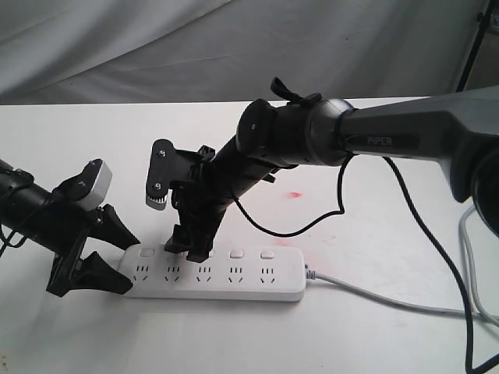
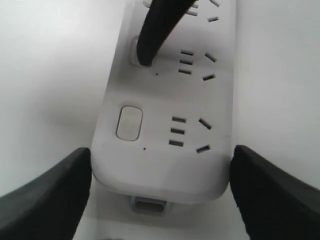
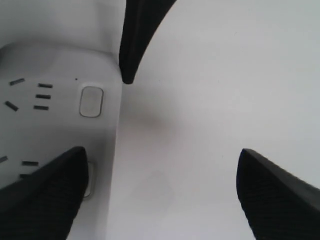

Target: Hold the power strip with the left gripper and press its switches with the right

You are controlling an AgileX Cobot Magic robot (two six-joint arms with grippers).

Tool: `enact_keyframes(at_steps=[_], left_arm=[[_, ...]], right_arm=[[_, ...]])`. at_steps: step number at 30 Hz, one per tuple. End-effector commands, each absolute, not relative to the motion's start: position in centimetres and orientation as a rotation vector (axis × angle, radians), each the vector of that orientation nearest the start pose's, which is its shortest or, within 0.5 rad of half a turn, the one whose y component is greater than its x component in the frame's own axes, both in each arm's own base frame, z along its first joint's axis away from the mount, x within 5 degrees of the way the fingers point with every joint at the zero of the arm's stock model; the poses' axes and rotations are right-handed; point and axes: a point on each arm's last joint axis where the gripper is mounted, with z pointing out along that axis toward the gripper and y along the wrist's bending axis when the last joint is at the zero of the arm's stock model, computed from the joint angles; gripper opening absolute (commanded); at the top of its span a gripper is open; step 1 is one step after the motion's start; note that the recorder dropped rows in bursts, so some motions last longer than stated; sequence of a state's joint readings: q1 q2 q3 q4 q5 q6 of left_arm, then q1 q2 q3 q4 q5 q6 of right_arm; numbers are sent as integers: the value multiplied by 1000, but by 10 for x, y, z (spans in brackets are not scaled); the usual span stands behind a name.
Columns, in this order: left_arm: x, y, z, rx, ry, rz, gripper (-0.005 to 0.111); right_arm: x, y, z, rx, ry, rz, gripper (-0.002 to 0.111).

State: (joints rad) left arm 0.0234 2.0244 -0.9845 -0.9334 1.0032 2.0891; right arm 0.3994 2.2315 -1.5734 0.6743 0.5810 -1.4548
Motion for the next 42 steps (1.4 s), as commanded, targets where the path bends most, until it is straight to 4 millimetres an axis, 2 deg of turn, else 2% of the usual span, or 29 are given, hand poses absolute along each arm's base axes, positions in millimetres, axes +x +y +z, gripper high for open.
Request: enact_keyframes(at_steps=[1, 7, 17, 25, 31, 37, 42], left_arm=[[316, -55, 102, 1670, 1993, -847, 23], [316, -55, 102, 1670, 1993, -847, 23], [316, -55, 102, 1670, 1993, -847, 23], [316, -55, 102, 1670, 1993, -847, 23], [316, -55, 102, 1670, 1993, -847, 23], [316, -55, 102, 1670, 1993, -847, 23], [316, -55, 102, 1670, 1993, -847, 23]], right_arm=[[417, 207, 121, -1661, 1987, 255, 75], [412, 204, 112, -1689, 1997, 233, 75], [412, 203, 111, -1707, 1993, 217, 75], [408, 215, 109, -1724, 1964, 197, 75], [410, 213, 93, -1745, 1987, 168, 75], [410, 212, 93, -1736, 1996, 162, 75], [410, 215, 114, -1674, 1984, 199, 75]])
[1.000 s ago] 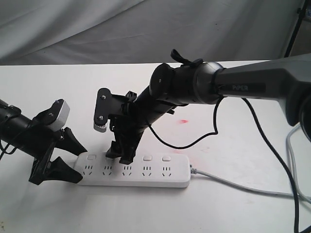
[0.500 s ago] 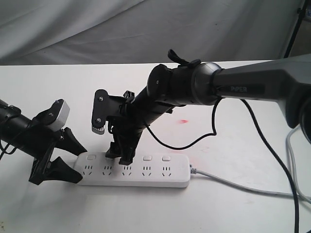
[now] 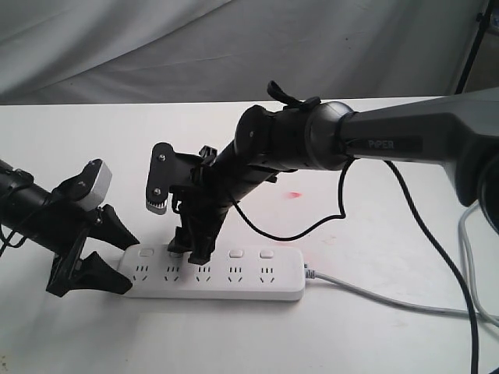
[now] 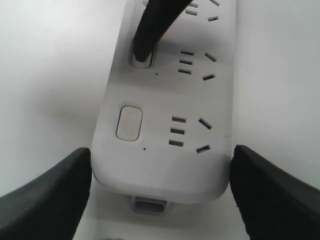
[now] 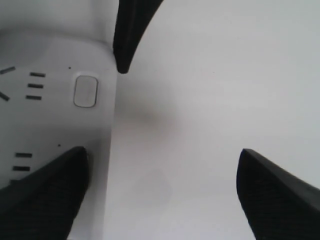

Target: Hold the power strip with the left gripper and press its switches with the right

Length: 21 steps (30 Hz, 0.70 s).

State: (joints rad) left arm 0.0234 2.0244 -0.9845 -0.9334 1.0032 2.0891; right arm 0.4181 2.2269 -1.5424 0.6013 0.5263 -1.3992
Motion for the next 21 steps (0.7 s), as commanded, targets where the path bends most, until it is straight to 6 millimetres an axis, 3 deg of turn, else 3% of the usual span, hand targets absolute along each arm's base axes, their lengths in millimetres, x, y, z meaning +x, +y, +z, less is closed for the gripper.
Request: enact_keyframes(at_steps=[1, 10, 21], left_arm=[[316, -55, 102, 1670, 1993, -847, 23], [316, -55, 102, 1670, 1993, -847, 23], [316, -55, 102, 1670, 1993, -847, 23]], right_arm=[[410, 216, 122, -1656, 1975, 203, 75], [407, 217, 175, -1567, 1900, 209, 75], [406, 216, 175, -1572, 1907, 213, 75]])
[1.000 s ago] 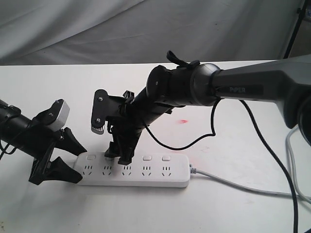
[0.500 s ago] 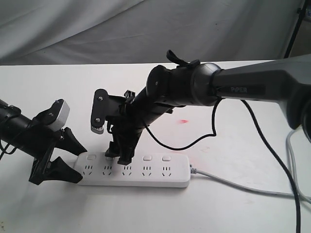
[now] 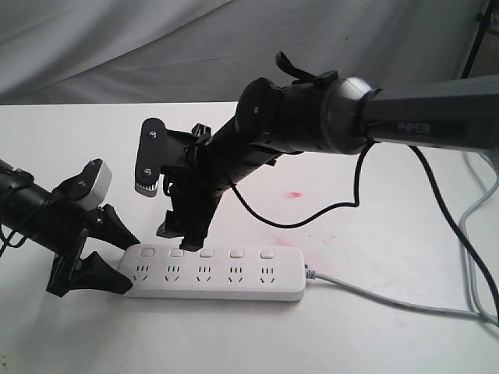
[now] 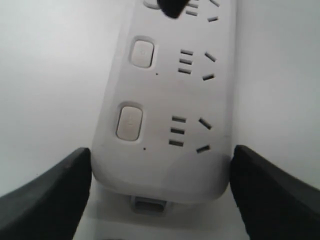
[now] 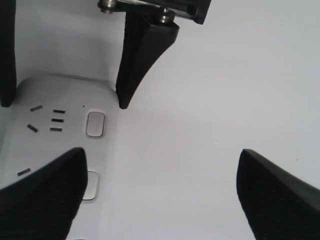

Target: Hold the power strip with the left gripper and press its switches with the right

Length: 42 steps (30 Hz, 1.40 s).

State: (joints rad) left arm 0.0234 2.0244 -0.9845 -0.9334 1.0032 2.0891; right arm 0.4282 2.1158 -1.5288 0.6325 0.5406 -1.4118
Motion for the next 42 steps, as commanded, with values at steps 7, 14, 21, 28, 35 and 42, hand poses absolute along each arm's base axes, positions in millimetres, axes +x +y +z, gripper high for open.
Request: enact_keyframes(at_steps=[7, 14, 21, 28, 35, 42], left_arm=[[316, -55, 102, 1670, 1993, -847, 23], [316, -55, 102, 1670, 1993, -847, 23], [316, -55, 102, 1670, 1993, -847, 23], [316, -55, 102, 1670, 1993, -847, 23], [316, -55, 102, 1670, 1993, -847, 23], [316, -55, 102, 1670, 1993, -847, 23]], right_arm=[[410, 190, 172, -1589, 1986, 269, 75], [411, 175, 167, -1577, 2036, 289, 75], [413, 176, 151, -1586, 2065, 312, 75], [413, 176, 145, -1596, 2070, 317, 75], [415, 175, 130, -1606, 2086, 304, 75], [415, 175, 130, -1619, 2085, 304, 75]])
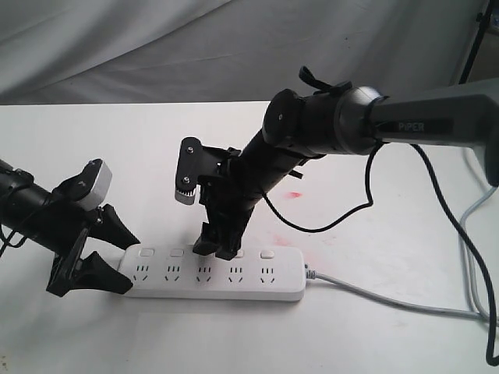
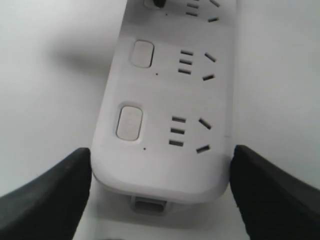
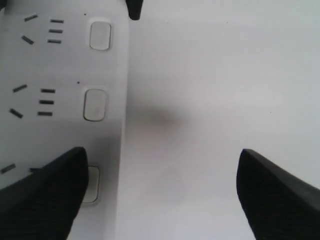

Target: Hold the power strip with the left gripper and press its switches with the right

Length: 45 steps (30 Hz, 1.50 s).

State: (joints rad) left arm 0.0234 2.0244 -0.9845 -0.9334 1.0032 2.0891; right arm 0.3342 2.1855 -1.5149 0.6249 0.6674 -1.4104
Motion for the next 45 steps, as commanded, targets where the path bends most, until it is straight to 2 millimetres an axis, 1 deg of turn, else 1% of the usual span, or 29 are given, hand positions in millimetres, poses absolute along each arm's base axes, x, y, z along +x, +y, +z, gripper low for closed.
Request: enact_keyframes(at_steps=[1, 11, 15, 20, 27, 35, 37, 40, 43, 44, 45], left_arm=[[316, -55, 102, 1670, 1993, -847, 23], [316, -55, 102, 1670, 1993, -847, 23], [316, -55, 102, 1670, 1993, -847, 23], [316, -55, 102, 1670, 1993, -847, 23], [316, -55, 102, 1670, 1993, -847, 23], [316, -55, 102, 1670, 1993, -847, 23], [316, -55, 102, 1670, 1993, -847, 23], [316, -55, 102, 1670, 1993, -847, 23], [316, -55, 102, 1670, 1993, -847, 23], [316, -55, 102, 1670, 1993, -847, 23], [316, -55, 102, 1670, 1993, -847, 23]], right_arm=[[414, 175, 129, -1630, 2085, 302, 75], [411, 168, 116, -1649, 2081, 208, 75], [411, 167, 113, -1674, 2081, 196, 75], [408, 166, 101, -1738, 2092, 204, 75], [403, 166, 99, -1823, 2080, 238, 75], [403, 167, 99, -1802, 2086, 256, 75], [403, 168, 103, -1788, 2082, 258, 75], [404, 169, 115, -1746, 2071, 268, 75], [404, 171, 131, -1696, 2052, 278, 75], [404, 171, 143, -1674, 2033, 273, 75], [403, 172, 149, -1659, 2024, 274, 75]])
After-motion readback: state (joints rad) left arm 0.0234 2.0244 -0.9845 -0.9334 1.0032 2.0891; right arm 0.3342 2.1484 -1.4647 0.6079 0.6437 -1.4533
